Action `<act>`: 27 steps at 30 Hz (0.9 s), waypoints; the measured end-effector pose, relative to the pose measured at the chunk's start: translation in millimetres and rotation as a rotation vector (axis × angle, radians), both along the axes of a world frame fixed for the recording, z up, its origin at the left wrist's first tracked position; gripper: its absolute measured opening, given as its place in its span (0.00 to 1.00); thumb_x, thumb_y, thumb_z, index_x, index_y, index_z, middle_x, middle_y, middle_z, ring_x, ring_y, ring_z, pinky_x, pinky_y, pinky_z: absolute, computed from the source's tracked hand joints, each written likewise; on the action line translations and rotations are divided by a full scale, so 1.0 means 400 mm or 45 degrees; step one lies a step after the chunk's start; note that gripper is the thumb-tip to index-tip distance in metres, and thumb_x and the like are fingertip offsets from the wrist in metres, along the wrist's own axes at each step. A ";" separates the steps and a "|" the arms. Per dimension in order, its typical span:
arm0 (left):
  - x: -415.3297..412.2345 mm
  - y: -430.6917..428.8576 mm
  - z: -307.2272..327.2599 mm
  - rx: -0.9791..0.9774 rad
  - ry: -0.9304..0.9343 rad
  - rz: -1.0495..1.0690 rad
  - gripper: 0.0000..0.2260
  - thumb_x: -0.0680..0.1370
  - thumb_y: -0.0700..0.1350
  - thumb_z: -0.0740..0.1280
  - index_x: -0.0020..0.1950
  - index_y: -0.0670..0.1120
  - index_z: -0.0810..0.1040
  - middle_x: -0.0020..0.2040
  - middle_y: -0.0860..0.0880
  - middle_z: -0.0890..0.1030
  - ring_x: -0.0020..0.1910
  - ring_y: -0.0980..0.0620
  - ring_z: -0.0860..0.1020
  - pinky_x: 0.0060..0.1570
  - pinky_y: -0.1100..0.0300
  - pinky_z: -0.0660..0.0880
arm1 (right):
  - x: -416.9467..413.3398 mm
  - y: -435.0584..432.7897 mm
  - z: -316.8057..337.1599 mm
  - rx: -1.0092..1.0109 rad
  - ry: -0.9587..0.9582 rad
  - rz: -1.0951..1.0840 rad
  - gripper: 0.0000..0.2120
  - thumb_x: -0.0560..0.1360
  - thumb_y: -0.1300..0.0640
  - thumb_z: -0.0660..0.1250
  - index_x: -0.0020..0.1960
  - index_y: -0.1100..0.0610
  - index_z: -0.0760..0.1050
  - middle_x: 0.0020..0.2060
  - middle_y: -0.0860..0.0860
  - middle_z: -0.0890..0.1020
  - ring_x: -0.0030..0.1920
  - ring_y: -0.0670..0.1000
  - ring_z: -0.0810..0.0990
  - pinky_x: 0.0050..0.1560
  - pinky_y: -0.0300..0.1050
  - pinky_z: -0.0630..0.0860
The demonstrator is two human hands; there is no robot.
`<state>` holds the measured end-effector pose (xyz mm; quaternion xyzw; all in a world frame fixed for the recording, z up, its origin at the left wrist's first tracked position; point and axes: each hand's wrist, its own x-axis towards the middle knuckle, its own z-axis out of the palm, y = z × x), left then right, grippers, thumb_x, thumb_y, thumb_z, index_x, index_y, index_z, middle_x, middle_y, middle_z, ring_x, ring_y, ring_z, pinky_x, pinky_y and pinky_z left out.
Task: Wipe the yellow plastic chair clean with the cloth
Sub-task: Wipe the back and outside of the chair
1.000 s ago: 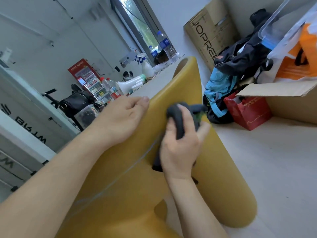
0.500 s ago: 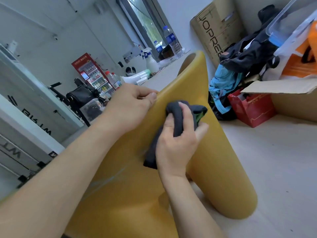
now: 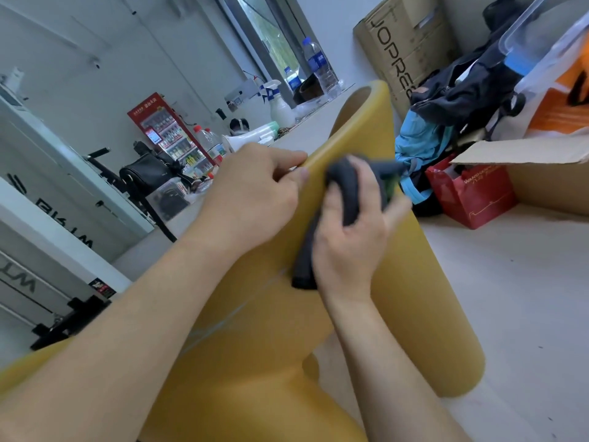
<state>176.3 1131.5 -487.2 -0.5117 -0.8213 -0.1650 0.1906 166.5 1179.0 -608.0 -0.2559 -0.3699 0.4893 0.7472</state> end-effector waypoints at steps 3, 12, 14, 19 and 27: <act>-0.004 0.010 0.005 -0.022 -0.074 -0.046 0.10 0.76 0.44 0.64 0.51 0.50 0.84 0.45 0.51 0.85 0.46 0.52 0.82 0.51 0.54 0.78 | -0.005 0.010 0.006 0.337 -0.038 -0.119 0.17 0.75 0.60 0.68 0.64 0.58 0.76 0.54 0.61 0.69 0.54 0.54 0.74 0.62 0.37 0.69; -0.005 0.024 0.000 -0.078 0.050 -0.010 0.07 0.78 0.48 0.64 0.41 0.52 0.77 0.41 0.51 0.74 0.44 0.48 0.76 0.55 0.51 0.75 | -0.073 -0.039 -0.217 -0.258 -0.238 0.057 0.18 0.76 0.52 0.63 0.66 0.50 0.73 0.56 0.58 0.67 0.53 0.59 0.74 0.55 0.32 0.65; -0.003 0.036 0.002 -0.090 0.080 -0.003 0.06 0.79 0.49 0.63 0.41 0.53 0.76 0.42 0.48 0.78 0.49 0.46 0.78 0.56 0.50 0.75 | -0.027 0.028 -0.135 -0.142 -0.336 0.096 0.18 0.78 0.52 0.62 0.68 0.47 0.72 0.58 0.53 0.65 0.57 0.58 0.72 0.54 0.37 0.64; 0.000 0.113 0.004 -0.101 0.129 0.007 0.11 0.78 0.48 0.63 0.38 0.45 0.78 0.43 0.37 0.79 0.47 0.39 0.77 0.48 0.52 0.75 | 0.018 0.233 -0.039 0.004 -0.514 0.121 0.22 0.79 0.48 0.58 0.72 0.37 0.64 0.75 0.55 0.60 0.74 0.57 0.58 0.72 0.57 0.56; -0.010 0.219 0.006 -0.224 0.248 0.046 0.13 0.80 0.47 0.59 0.40 0.41 0.73 0.40 0.35 0.76 0.51 0.34 0.76 0.54 0.47 0.72 | -0.117 0.010 -0.352 -0.367 -0.211 0.278 0.20 0.78 0.53 0.59 0.69 0.42 0.68 0.67 0.53 0.67 0.69 0.51 0.67 0.70 0.55 0.66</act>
